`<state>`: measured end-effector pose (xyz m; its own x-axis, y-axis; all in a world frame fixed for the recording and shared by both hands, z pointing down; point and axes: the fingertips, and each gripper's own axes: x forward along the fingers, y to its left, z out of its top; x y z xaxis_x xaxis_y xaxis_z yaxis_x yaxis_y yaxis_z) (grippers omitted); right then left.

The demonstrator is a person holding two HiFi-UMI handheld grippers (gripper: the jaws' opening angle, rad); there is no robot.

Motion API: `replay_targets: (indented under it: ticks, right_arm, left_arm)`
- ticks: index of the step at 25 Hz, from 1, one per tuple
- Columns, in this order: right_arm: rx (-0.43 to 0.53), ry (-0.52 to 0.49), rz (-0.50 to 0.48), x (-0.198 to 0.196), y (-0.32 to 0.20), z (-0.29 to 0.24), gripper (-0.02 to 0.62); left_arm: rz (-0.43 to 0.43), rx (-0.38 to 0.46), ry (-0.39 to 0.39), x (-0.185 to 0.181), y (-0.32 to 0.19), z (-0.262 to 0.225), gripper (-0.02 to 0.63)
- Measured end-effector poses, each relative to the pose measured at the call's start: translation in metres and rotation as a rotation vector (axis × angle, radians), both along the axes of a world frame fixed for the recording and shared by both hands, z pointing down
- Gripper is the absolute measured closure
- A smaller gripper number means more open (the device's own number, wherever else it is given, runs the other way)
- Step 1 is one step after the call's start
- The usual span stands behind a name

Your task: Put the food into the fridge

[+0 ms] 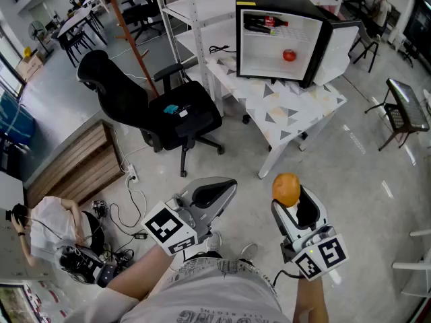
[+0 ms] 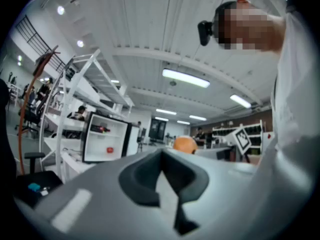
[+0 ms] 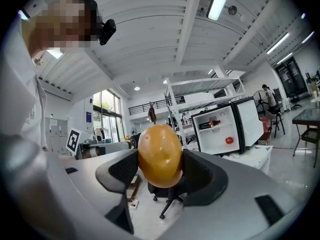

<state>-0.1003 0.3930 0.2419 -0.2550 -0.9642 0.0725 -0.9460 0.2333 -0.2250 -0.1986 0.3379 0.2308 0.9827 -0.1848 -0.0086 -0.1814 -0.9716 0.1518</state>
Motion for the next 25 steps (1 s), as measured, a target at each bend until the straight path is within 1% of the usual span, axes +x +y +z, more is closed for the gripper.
replay_targets:
  ticks: [7, 10, 18, 25]
  right_arm:
    - [0.003, 0.001, -0.004, 0.008, 0.008, -0.001, 0.328]
    - [0.022, -0.003, -0.013, 0.011, 0.013, -0.004, 0.328]
    - [0.031, -0.03, -0.04, 0.036, 0.035, -0.001, 0.328]
    - [0.031, -0.039, -0.076, 0.059, 0.052, 0.008, 0.328]
  left_arm:
    - [-0.007, 0.0, 0.001, 0.008, 0.007, 0.0, 0.601]
    - [-0.014, -0.002, -0.005, 0.013, 0.012, 0.002, 0.601]
    - [-0.05, -0.009, -0.023, 0.033, 0.037, 0.009, 0.601]
    - [-0.082, 0.001, -0.038, 0.057, 0.058, 0.017, 0.601]
